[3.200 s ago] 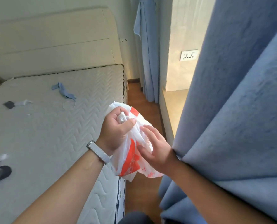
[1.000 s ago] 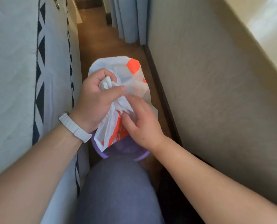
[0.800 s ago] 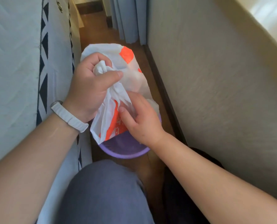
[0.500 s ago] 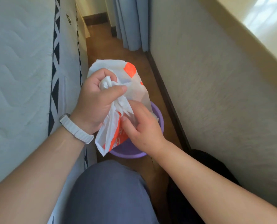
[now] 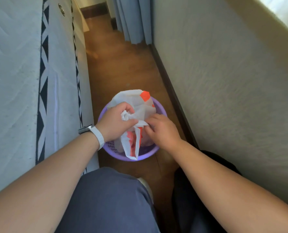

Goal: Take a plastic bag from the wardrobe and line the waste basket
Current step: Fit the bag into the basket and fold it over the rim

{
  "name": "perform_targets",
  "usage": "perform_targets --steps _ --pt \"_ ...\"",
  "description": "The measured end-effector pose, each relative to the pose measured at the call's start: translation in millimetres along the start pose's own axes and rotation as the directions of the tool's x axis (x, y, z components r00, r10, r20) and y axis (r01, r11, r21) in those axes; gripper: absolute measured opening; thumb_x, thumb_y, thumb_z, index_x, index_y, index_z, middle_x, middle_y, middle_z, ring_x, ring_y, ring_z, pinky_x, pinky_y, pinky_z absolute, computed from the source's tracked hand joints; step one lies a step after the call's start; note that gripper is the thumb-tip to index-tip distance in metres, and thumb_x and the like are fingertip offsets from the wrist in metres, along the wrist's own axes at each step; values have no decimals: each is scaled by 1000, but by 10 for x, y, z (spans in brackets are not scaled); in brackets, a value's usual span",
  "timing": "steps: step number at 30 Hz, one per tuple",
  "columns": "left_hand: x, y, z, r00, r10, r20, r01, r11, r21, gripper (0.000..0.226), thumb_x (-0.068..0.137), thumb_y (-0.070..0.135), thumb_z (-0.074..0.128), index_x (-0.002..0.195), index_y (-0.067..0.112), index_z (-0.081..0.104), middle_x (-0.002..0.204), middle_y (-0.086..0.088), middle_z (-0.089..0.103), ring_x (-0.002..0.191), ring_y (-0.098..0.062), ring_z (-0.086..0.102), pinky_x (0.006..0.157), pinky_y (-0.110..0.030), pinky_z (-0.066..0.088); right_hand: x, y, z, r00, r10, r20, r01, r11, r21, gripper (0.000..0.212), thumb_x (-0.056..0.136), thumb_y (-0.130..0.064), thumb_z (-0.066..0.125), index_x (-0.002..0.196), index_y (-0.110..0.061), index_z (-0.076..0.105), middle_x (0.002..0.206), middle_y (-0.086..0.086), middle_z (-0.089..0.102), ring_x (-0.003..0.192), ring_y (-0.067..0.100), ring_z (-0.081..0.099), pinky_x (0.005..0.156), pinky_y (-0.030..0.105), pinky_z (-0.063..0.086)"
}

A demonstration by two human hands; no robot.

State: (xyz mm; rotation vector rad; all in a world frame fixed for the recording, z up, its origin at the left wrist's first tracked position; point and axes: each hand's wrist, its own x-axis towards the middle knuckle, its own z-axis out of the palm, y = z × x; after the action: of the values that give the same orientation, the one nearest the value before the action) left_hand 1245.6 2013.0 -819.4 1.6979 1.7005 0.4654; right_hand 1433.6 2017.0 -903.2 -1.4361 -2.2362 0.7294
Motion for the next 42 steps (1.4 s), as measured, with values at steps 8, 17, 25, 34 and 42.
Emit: perform_targets --steps 8,17,25,34,42 --pt "1 -305 12 992 -127 21 111 928 357 28 82 38 65 86 24 41 72 8 50 70 -27 53 59 -37 40 178 305 -169 997 -31 -70 15 978 -206 34 84 -36 46 88 -15 72 84 9 67 80 36 60 67 43 50" --pt "28 -310 -70 989 -33 -144 76 951 301 8 84 14 57 78 19 55 79 -1 56 75 -30 54 63 -38 45 109 540 -332 978 192 -76 -194 981 -19 19 85 -24 59 91 -9 69 95 11 63 89 33 58 75 40 49" --pt "-23 -29 -55 988 90 -124 -70 986 152 2 86 20 60 84 20 61 74 8 57 74 -20 55 65 -39 47 168 -160 -395 984 -136 -115 148 985 94 53 82 -40 64 126 -12 57 124 7 59 114 26 54 97 36 43" --pt "16 -127 -30 955 129 -267 -59 965 254 48 76 33 77 117 23 53 117 4 44 107 -10 45 90 -26 41 243 22 -227 991 -45 -126 53 996 66 13 89 -24 61 95 -14 67 93 6 65 86 29 61 69 44 52" --pt "-19 -309 216 962 -246 116 223 957 183 37 74 53 74 94 32 51 87 12 65 77 -7 61 69 -30 51 224 71 -316 980 111 -162 -76 975 209 12 92 -27 57 96 -17 64 94 2 64 87 22 60 70 32 45"
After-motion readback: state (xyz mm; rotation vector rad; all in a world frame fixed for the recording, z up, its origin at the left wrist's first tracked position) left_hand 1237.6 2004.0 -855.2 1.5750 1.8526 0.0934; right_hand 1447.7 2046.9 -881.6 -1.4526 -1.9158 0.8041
